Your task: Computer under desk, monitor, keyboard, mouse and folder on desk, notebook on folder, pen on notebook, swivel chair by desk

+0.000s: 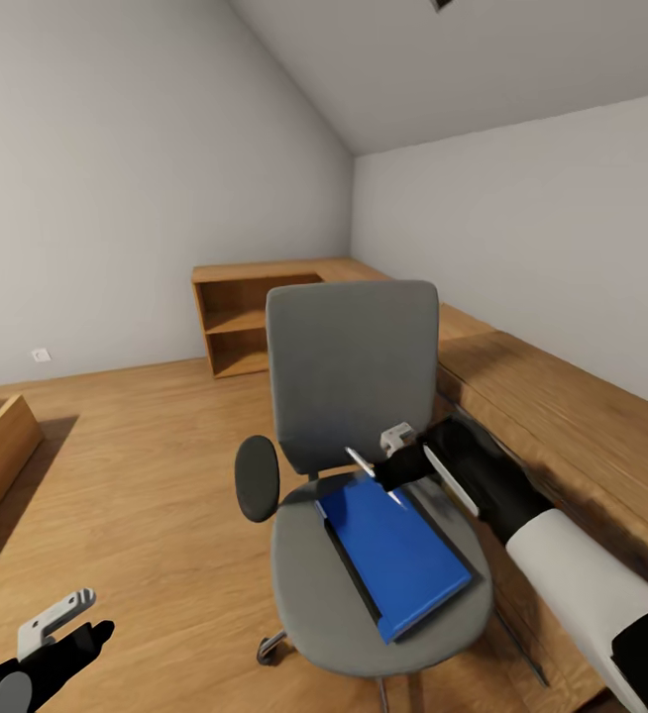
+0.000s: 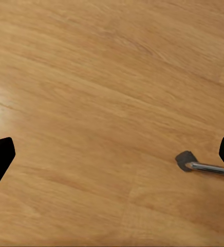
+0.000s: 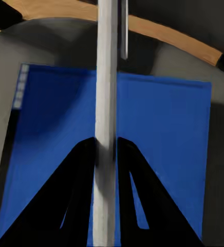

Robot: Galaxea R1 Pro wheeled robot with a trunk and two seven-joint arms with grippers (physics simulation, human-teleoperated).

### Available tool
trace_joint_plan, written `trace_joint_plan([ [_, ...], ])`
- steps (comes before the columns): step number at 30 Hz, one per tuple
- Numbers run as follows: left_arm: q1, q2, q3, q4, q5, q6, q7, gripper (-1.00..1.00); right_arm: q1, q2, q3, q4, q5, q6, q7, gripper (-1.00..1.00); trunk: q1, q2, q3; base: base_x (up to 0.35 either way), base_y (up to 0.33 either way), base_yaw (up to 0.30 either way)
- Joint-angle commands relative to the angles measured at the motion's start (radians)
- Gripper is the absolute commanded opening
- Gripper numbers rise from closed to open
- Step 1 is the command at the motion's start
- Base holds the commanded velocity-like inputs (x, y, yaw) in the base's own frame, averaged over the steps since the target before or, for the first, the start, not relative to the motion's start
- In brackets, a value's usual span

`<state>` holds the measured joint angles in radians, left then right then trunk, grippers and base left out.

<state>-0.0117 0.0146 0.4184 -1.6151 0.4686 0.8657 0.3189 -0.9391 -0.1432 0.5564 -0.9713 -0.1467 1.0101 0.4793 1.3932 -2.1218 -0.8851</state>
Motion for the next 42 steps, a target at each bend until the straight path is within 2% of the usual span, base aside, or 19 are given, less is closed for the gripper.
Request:
trace_joint_plan([
  [1, -0.001, 0.0, -0.001, -0.001, 0.01, 0.003, 0.009, 1.0, 0.005, -0.003, -0.005, -0.036, -0.03, 0.013, -0.005, -1.0, -0.004, 0.007, 0.002, 0.0, 0.0, 0.0],
  [2, -0.001, -0.001, -0.002, 0.0, 0.009, 0.003, 0.01, 1.0, 0.011, -0.004, -0.019, -0.075, -0.063, 0.02, -0.006, -1.0, -0.008, 0.014, 0.005, 0.0, 0.0, 0.0],
  [3, -0.001, -0.001, -0.002, 0.0, 0.009, 0.003, 0.01, 1.0, 0.013, -0.005, -0.027, -0.092, -0.078, 0.022, -0.008, -1.0, -0.012, 0.021, 0.008, 0.0, 0.0, 0.0],
  [6, -0.001, -0.001, -0.003, 0.0, 0.009, 0.003, 0.011, 1.0, 0.016, -0.005, -0.04, -0.115, -0.095, 0.025, -0.025, -1.0, -0.023, 0.042, 0.018, 0.0, 0.0, 0.0],
  [8, -0.001, -0.001, -0.003, 0.0, 0.008, 0.003, 0.012, 1.0, 0.022, -0.003, -0.051, -0.132, -0.104, 0.026, -0.06, -1.0, -0.031, 0.056, 0.024, 0.0, 0.0, 0.0],
  [11, -0.001, -0.001, -0.003, 0.0, 0.007, 0.003, 0.012, 1.0, 0.063, 0.003, -0.082, -0.192, -0.133, 0.027, -0.156, -1.0, -0.042, 0.077, 0.034, 0.0, 0.0, 0.0],
  [12, -0.001, -0.002, -0.003, 0.0, 0.007, 0.002, 0.012, 1.0, 0.09, 0.006, -0.101, -0.234, -0.154, 0.027, -0.202, -1.0, -0.046, 0.084, 0.037, 0.0, 0.0, 0.0],
  [13, -0.001, -0.002, -0.003, 0.0, 0.007, 0.002, 0.013, 1.0, 0.144, 0.008, -0.132, -0.308, -0.191, 0.026, -0.274, -1.0, -0.05, 0.091, 0.04, 0.0, 0.0, 0.0],
  [14, -0.001, -0.002, -0.003, 0.0, 0.007, 0.002, 0.013, 1.0, 0.183, 0.01, -0.148, -0.356, -0.212, 0.024, -0.323, -1.0, -0.054, 0.098, 0.043, 0.0, 0.0, 0.0],
  [17, -0.001, -0.002, -0.003, 0.0, 0.007, 0.001, 0.014, 1.0, 0.26, 0.011, -0.168, -0.445, -0.243, 0.021, -0.426, -1.0, -0.065, 0.119, 0.052, 0.0, 0.0, 0.0],
  [19, -0.001, -0.002, -0.003, 0.0, 0.008, 0.001, 0.014, 1.0, 0.295, 0.01, -0.175, -0.494, -0.252, 0.021, -0.461, -1.0, -0.073, 0.133, 0.059, 0.0, 0.0, 0.0],
  [28, -0.001, -0.009, -0.001, 0.0, 0.01, 0.001, 0.013, 1.0, 0.325, 0.012, -0.177, -0.532, -0.265, 0.02, -0.483, -1.0, -0.108, 0.196, 0.087, -0.071, 0.0, 0.0],
  [29, -0.001, -0.009, -0.001, 0.0, 0.01, 0.001, 0.013, 1.0, 0.325, 0.011, -0.178, -0.532, -0.275, 0.019, -0.483, -1.0, -0.111, 0.203, 0.09, -0.273, 0.0, 0.0],
  [30, -0.001, -0.009, 0.0, 0.0, 0.01, 0.001, 0.011, 1.0, 0.325, 0.012, -0.177, -0.532, -0.31, 0.014, -0.484, -1.0, -0.115, 0.21, 0.093, -0.323, 0.0, 0.0],
  [31, -0.001, -0.009, 0.001, 0.0, 0.011, 0.001, 0.011, 1.0, 0.325, 0.012, -0.177, -0.532, -0.314, 0.013, -0.484, -1.0, -0.119, 0.217, 0.096, -0.323, 0.0, 0.0],
  [42, -0.001, -0.008, 0.003, 0.0, 0.011, 0.001, 0.009, 1.0, 0.326, 0.01, -0.177, -0.531, -0.324, 0.012, -0.48, -1.0, -0.161, 0.294, 0.133, -0.072, 0.001, -0.043],
])
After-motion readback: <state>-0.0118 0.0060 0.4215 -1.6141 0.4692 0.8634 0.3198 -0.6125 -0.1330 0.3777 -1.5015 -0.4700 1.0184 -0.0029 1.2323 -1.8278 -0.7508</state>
